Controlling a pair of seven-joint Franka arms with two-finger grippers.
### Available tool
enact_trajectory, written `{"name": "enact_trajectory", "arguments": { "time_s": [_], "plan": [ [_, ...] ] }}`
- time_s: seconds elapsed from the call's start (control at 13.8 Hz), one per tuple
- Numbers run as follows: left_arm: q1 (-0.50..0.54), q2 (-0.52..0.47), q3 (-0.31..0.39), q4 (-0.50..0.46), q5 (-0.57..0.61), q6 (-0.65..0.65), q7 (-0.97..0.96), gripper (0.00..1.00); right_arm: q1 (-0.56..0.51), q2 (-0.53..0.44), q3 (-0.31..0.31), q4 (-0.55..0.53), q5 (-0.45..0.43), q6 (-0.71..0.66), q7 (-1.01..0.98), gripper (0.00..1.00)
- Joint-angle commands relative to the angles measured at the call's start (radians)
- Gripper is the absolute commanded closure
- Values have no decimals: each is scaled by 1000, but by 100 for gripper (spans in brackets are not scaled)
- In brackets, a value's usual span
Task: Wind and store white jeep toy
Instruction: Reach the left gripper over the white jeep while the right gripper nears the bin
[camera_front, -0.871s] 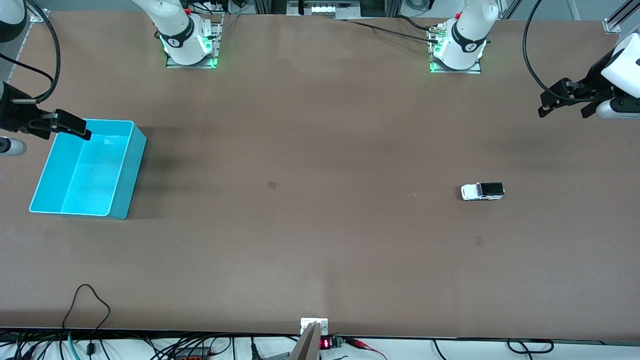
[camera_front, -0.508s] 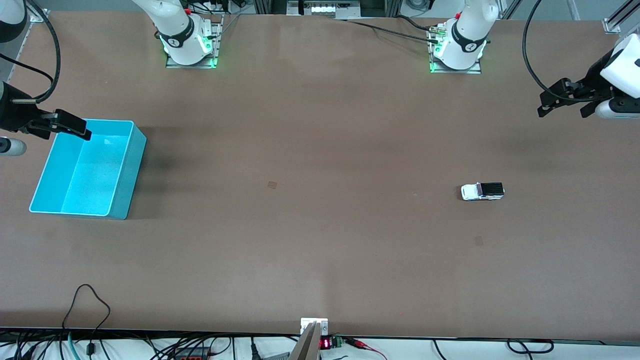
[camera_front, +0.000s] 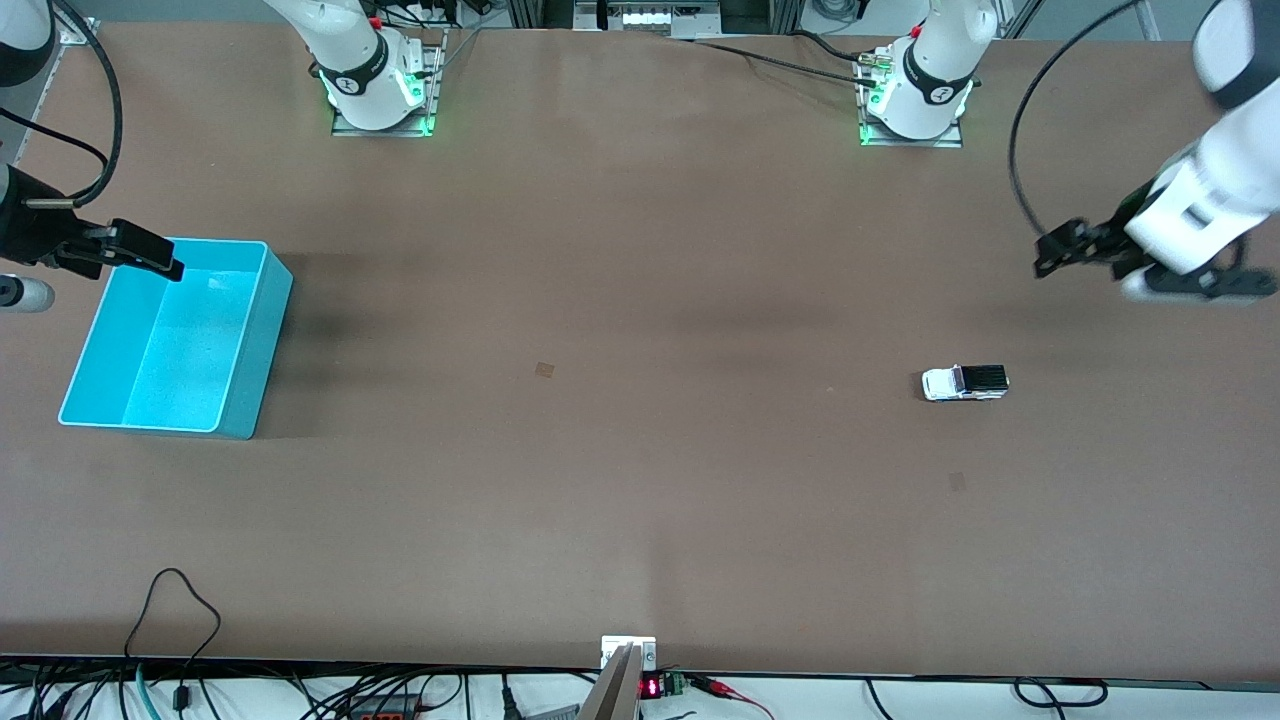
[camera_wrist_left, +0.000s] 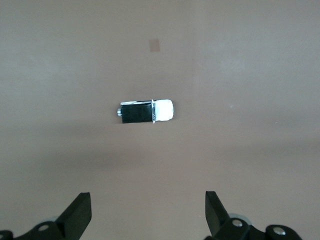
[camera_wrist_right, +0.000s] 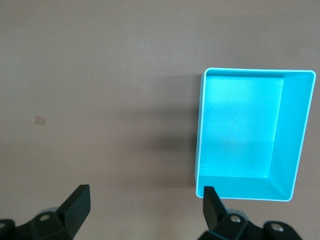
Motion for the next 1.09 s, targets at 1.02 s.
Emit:
{"name": "enact_trajectory", "arguments": {
  "time_s": [1.02],
  "plan": [
    [36,438,-5,74,114,215,1139,0,4,130,5,0,6,-128,4,0]
  ]
}}
